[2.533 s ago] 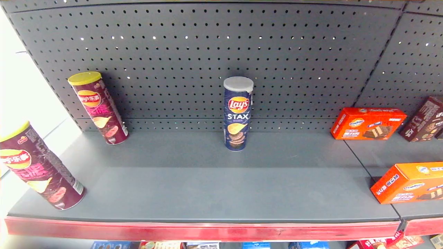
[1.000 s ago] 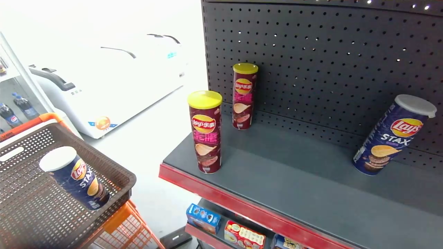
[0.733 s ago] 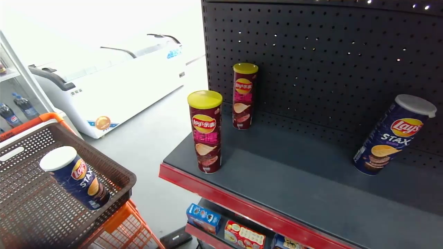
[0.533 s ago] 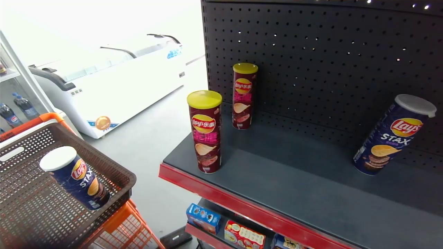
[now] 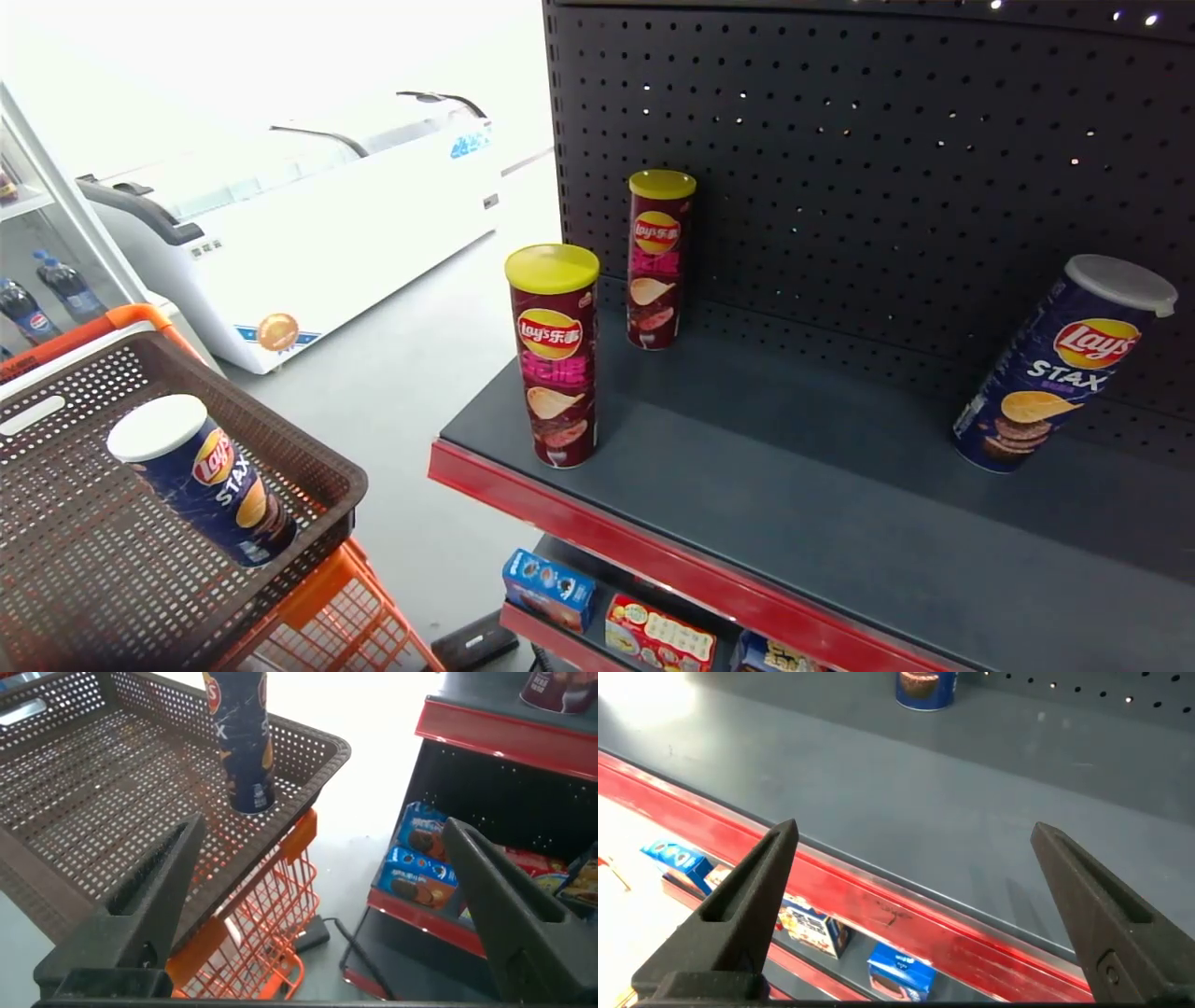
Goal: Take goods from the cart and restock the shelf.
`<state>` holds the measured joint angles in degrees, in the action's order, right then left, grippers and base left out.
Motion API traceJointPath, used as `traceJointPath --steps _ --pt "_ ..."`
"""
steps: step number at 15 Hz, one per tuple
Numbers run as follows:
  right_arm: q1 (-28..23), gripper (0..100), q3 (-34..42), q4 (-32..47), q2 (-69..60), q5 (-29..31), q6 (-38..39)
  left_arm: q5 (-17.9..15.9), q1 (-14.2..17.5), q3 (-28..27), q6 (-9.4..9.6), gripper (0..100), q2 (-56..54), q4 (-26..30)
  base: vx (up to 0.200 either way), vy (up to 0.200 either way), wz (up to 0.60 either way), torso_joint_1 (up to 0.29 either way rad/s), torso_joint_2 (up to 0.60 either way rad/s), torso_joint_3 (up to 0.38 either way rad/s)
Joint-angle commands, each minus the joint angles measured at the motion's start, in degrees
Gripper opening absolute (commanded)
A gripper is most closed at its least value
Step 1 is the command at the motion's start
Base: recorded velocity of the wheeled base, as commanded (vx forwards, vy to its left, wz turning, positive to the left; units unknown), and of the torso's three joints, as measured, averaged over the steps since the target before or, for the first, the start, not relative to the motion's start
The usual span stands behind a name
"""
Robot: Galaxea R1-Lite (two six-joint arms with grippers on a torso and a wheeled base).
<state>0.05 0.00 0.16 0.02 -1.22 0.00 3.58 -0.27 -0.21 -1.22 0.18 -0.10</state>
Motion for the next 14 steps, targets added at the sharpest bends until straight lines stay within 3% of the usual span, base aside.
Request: traceJointPath --steps 1,5,7,9,10,11,12,14 --pt "0.0 100 0.0 0.0 0.0 0.0 0.0 0.0 0.0 0.0 -0.01 100 0.1 0.0 0.0 0.0 0.0 0.0 0.0 0.0" --pt "0.0 100 0.0 0.0 0.0 -0.1 0.0 3.1 0.3 -2.4 0.34 100 1.5 0.3 0.0 0.0 0.0 0.0 0.0 0.0" --pt "0.0 100 0.0 0.0 0.0 -0.1 0.0 6.8 0.8 -13.7 1.13 100 16.3 2.7 0.0 0.0 0.0 0.0 0.0 0.0" --pt "0.0 100 0.0 0.0 0.0 0.0 0.0 7.8 0.1 -18.9 1.13 100 26.5 2.4 0.0 0.0 0.0 0.0 0.0 0.0" --pt "0.0 100 0.0 0.0 0.0 -0.1 0.1 8.9 -0.2 -20.4 0.25 100 30.5 2.6 0.0 0.0 0.0 0.0 0.0 0.0" --pt "0.0 100 0.0 0.0 0.0 -0.1 0.0 8.1 2.4 -21.0 -2.12 100 34.6 2.6 0.0 0.0 0.0 0.0 0.0 0.0" --pt "0.0 100 0.0 0.0 0.0 0.0 0.0 5.0 5.6 -21.2 -4.49 100 39.0 2.3 0.0 0.0 0.0 0.0 0.0 0.0" --pt "0.0 100 0.0 0.0 0.0 0.0 0.0 -1.7 11.2 -23.2 -4.32 100 46.5 1.8 0.0 0.0 0.0 0.0 0.0 0.0"
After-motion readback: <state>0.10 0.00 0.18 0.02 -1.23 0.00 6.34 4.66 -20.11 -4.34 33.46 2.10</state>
